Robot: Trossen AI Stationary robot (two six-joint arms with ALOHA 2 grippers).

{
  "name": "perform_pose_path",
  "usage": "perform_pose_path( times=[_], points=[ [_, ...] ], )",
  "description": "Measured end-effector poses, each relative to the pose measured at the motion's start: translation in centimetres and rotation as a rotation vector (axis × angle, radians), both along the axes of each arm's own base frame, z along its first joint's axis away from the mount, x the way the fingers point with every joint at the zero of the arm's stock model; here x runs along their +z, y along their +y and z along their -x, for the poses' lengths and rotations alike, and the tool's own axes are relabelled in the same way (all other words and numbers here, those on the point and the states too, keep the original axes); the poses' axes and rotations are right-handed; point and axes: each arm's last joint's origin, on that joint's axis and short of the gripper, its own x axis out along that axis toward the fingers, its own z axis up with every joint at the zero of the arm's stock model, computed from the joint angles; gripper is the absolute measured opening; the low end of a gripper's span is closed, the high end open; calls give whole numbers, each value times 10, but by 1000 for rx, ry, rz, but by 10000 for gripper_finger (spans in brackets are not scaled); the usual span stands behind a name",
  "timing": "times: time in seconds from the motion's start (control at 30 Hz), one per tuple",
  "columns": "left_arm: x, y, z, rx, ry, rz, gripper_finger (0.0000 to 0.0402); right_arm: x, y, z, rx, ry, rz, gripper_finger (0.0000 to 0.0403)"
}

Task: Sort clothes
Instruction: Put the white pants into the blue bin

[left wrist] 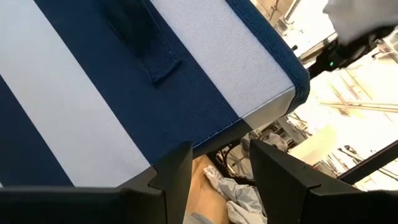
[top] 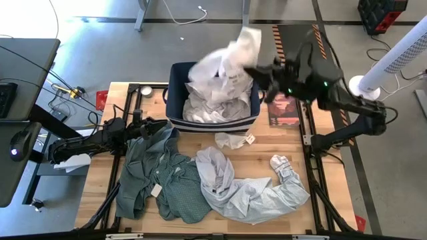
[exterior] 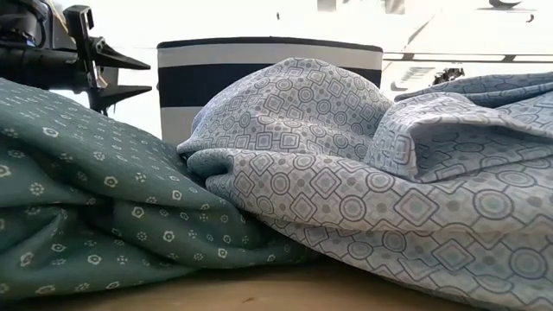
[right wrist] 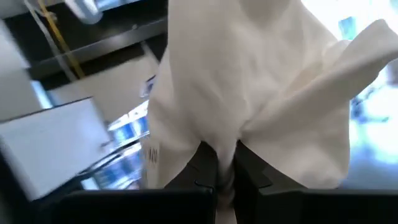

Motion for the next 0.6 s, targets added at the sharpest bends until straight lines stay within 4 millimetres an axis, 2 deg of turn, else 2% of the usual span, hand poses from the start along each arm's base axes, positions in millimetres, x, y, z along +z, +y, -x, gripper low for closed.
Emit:
perform_pose_path(
  times=[0.07, 0.17, 0.27, 0.37, 0.5, 0.6],
  points=[
    [0, 0, 0, 1, 0, 0, 157, 5, -13, -11, -55, 17, 42, 10],
    [0, 0, 0, 7, 0, 0, 157, -4, -33, -36, -75, 98, 43, 11],
    [0, 0, 0, 10, 1, 0, 157, -31, -50, -62, -81, 251, -16, 26],
    [0, 0, 0, 9, 1, 0, 157, -65, -63, -80, -95, 445, -97, 43],
    [0, 0, 0, 9, 1, 0, 157, -107, -71, -93, -91, 728, -156, 75],
    [0, 0, 0, 8, 1, 1, 157, -121, -69, -92, -76, 848, -188, 116]
  ],
)
